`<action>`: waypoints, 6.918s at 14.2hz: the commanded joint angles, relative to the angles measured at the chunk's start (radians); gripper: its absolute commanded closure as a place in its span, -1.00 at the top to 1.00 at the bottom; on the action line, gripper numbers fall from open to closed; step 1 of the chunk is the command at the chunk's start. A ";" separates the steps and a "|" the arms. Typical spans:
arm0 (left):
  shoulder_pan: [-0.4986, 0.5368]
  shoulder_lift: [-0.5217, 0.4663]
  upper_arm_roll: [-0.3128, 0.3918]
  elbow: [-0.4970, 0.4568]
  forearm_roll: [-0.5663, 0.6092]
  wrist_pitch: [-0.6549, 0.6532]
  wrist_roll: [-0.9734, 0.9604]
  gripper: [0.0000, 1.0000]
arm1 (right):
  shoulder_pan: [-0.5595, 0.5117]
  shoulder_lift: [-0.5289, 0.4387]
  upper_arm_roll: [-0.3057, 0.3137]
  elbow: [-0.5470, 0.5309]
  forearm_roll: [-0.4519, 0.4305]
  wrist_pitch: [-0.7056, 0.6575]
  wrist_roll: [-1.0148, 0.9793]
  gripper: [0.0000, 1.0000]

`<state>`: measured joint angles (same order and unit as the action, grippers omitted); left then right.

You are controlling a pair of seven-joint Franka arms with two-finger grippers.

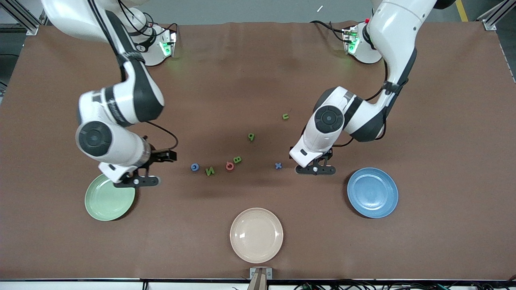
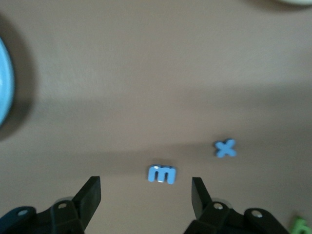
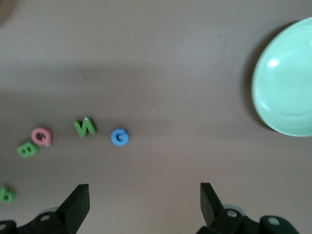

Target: Sort upper and lower case letters into plates

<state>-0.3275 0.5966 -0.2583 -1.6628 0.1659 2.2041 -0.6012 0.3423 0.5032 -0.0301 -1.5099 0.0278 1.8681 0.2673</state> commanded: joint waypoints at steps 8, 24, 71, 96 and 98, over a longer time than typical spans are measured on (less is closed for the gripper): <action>-0.016 0.108 -0.001 -0.067 0.024 0.181 -0.005 0.40 | 0.089 0.071 -0.008 -0.335 0.035 0.505 0.090 1.00; 0.068 0.000 0.025 -0.081 0.024 0.167 0.003 -0.98 | 0.121 0.129 -0.017 -0.374 0.015 0.658 0.121 0.80; -0.160 0.293 0.033 0.239 0.063 0.101 -0.330 -0.99 | -0.125 0.192 0.104 -0.104 0.008 0.421 -0.298 0.60; 0.318 0.088 -0.070 0.118 0.087 -0.133 0.075 0.82 | 0.057 0.247 0.101 -0.161 0.001 0.557 -0.235 0.13; 0.308 0.094 -0.117 0.120 0.089 -0.132 -0.003 0.82 | 0.057 0.245 0.101 -0.170 0.001 0.557 -0.191 -0.18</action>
<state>-0.0131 0.7190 -0.3435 -1.5068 0.2371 2.0771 -0.5378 0.3867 0.7530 0.0754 -1.6486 0.0198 2.4191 0.0319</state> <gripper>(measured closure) 0.088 0.511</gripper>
